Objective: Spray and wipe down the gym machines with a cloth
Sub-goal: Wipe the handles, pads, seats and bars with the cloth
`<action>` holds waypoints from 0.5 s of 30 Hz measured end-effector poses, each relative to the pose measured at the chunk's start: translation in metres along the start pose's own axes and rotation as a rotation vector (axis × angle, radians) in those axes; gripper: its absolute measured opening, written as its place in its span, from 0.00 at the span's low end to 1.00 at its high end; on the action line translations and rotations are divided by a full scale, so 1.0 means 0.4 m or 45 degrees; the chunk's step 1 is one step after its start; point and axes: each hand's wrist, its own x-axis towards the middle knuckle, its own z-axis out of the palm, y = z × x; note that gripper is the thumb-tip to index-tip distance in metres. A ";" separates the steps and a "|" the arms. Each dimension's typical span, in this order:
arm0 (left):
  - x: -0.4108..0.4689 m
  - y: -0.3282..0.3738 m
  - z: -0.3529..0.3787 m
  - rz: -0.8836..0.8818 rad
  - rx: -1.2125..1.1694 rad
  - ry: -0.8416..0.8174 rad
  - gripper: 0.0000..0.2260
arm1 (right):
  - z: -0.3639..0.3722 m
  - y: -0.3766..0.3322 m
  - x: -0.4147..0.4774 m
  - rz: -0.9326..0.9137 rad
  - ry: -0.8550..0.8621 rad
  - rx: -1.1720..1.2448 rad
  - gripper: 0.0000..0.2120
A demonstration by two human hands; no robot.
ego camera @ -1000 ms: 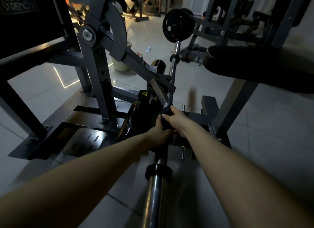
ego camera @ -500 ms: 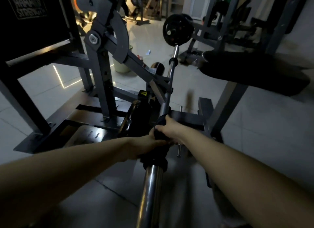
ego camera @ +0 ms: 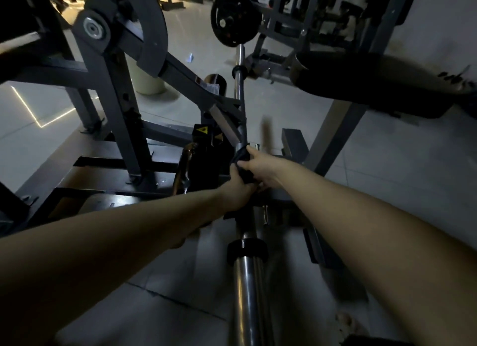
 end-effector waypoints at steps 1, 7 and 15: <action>0.025 0.008 0.001 0.021 -0.093 0.029 0.41 | 0.000 -0.010 0.021 -0.025 0.032 -0.031 0.32; 0.082 0.031 -0.022 0.029 -0.006 0.007 0.34 | 0.005 -0.025 0.063 -0.096 0.204 -0.077 0.31; -0.043 -0.016 -0.020 -0.036 0.194 -0.202 0.30 | 0.034 0.026 -0.111 0.005 0.132 -0.050 0.30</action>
